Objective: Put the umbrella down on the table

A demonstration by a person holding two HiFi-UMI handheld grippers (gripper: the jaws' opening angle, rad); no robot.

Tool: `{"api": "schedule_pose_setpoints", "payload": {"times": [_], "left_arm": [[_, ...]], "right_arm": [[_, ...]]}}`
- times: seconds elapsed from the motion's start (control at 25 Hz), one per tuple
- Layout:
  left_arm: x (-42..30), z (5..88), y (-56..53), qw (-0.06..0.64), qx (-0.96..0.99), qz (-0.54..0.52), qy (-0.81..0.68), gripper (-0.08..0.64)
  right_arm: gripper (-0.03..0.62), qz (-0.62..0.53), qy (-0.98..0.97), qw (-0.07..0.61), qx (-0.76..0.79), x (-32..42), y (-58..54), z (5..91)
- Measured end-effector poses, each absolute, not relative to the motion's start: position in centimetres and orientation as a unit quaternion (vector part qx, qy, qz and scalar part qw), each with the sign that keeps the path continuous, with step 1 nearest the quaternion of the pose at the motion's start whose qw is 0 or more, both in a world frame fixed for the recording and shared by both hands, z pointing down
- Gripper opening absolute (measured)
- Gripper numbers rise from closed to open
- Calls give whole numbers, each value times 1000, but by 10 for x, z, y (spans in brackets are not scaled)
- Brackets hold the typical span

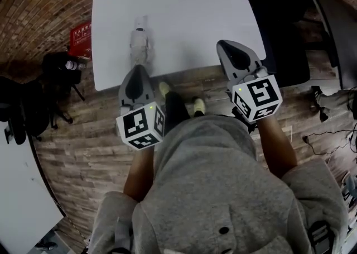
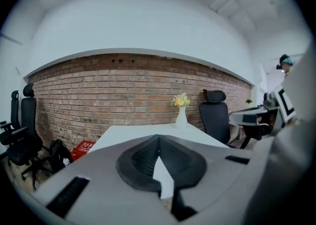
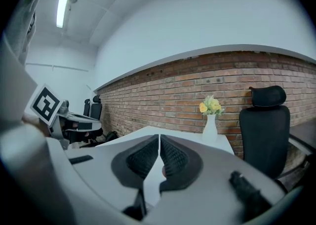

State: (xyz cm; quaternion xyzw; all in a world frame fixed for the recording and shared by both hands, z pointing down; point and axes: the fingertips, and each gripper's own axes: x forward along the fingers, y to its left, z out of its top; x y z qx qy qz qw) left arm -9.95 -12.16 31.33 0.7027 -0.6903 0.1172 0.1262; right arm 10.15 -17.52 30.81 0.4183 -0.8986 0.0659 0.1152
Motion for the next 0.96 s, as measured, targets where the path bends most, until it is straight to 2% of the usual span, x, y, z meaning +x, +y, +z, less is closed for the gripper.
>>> {"api": "schedule_pose_setpoints", "payload": {"times": [0.96], "left_arm": [[-54,303,-123,138,735,107,-655,15]], "right_arm": [[25,68,-882,108,453,145,-166,303]]}}
